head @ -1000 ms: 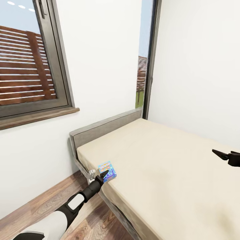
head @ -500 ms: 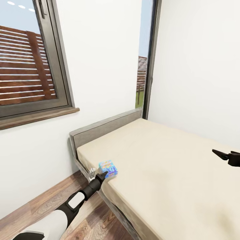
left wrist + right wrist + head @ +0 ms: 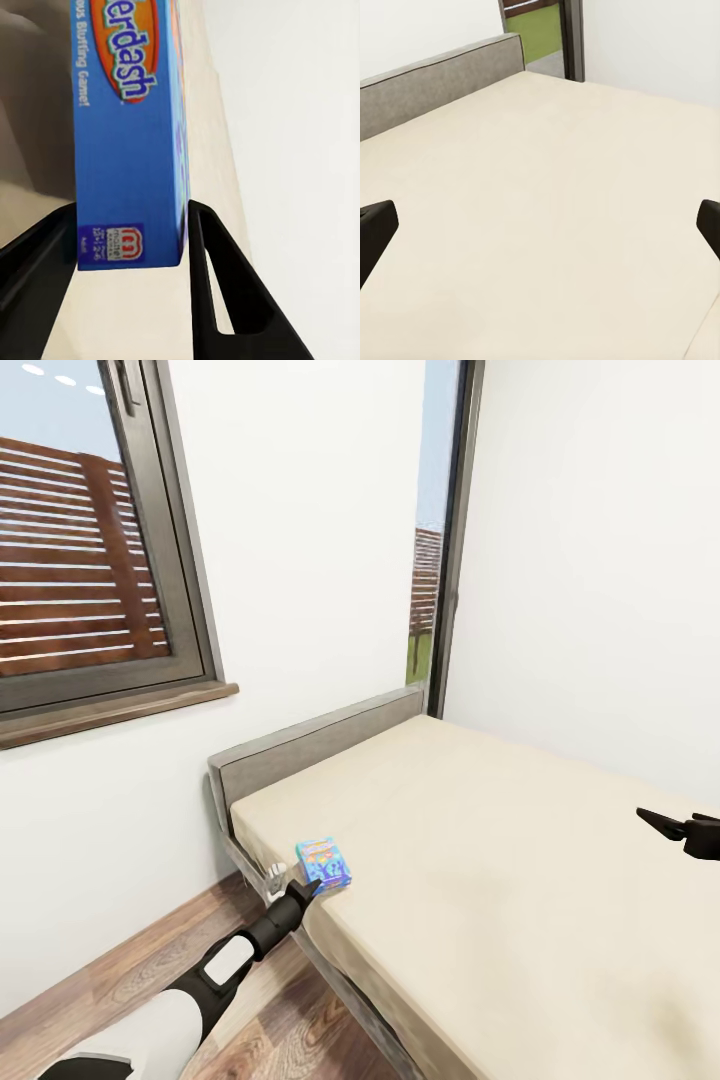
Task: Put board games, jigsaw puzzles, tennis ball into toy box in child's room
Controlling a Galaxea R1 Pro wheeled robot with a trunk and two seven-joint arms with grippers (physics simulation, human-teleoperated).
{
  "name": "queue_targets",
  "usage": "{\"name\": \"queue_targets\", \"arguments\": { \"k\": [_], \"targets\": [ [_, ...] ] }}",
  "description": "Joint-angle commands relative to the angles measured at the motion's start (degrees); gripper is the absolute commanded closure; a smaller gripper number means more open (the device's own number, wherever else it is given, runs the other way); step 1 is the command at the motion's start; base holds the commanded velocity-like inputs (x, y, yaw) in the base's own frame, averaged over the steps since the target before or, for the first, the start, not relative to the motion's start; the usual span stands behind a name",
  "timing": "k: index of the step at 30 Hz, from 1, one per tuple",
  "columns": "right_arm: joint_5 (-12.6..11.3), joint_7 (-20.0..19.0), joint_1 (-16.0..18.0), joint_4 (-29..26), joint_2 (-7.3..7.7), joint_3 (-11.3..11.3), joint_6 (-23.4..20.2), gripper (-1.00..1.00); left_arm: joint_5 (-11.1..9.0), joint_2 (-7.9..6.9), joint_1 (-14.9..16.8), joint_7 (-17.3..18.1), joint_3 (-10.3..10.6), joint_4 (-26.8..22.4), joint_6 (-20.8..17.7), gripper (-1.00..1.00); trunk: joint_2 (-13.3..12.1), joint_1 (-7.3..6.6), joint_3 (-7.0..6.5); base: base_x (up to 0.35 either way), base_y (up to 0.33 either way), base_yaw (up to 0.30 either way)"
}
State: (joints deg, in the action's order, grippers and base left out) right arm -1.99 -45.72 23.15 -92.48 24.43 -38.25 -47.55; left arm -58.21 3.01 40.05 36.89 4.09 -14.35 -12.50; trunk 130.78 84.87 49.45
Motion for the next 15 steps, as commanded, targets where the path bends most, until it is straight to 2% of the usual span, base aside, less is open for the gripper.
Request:
{"name": "queue_targets", "arguments": {
  "k": [1, 4, 9, 10, 12, 15],
  "targets": [
    [-0.2, -0.1, 0.1, 0.0, 0.00, -0.1, -0.4, -1.00, -0.5, -0.03, 0.0, 0.1, 0.4, 0.0, -0.3, 1.00, 0.0, -0.01, 0.06, 0.000, 0.000, 0.000],
    [-0.2, -0.1, 0.1, 0.0, 0.00, -0.1, -0.4, -1.00, -0.5, -0.02, 0.0, 1.1, 0.4, 0.0, -0.2, 1.00, 0.0, -0.01, 0.06, 0.000, 0.000, 0.000],
    [-0.1, 0.0, 0.1, 0.0, 0.00, -0.1, -0.2, -1.00, 0.3, -0.04, -0.5, 6.7, 0.8, -0.9, 0.3, 1.00, 0.0, -0.01, 0.06, 0.000, 0.000, 0.000],
    [0.3, -0.2, -0.3, 0.0, 0.01, -0.1, 1.1, -1.00, 1.4, 1.35, -3.1, -0.3, 15.1, -17.9, -3.1, 1.00, 0.0, -0.01, 0.06, 0.000, 0.000, 0.000],
    [0.3, -0.2, -0.6, 0.0, 0.01, -0.1, 2.0, -1.00, 1.4, 1.39, -4.3, -3.4, 16.6, -22.6, -4.3, 1.00, 0.0, -0.01, 0.06, 0.000, 0.000, 0.000],
    [0.3, -0.2, -0.7, 0.0, 0.01, -0.1, 2.7, -1.00, 1.5, 1.20, -6.4, -5.7, 18.5, -28.8, -5.5, 1.00, 0.0, -0.01, 0.06, 0.000, 0.000, 0.000]
  ]
}}
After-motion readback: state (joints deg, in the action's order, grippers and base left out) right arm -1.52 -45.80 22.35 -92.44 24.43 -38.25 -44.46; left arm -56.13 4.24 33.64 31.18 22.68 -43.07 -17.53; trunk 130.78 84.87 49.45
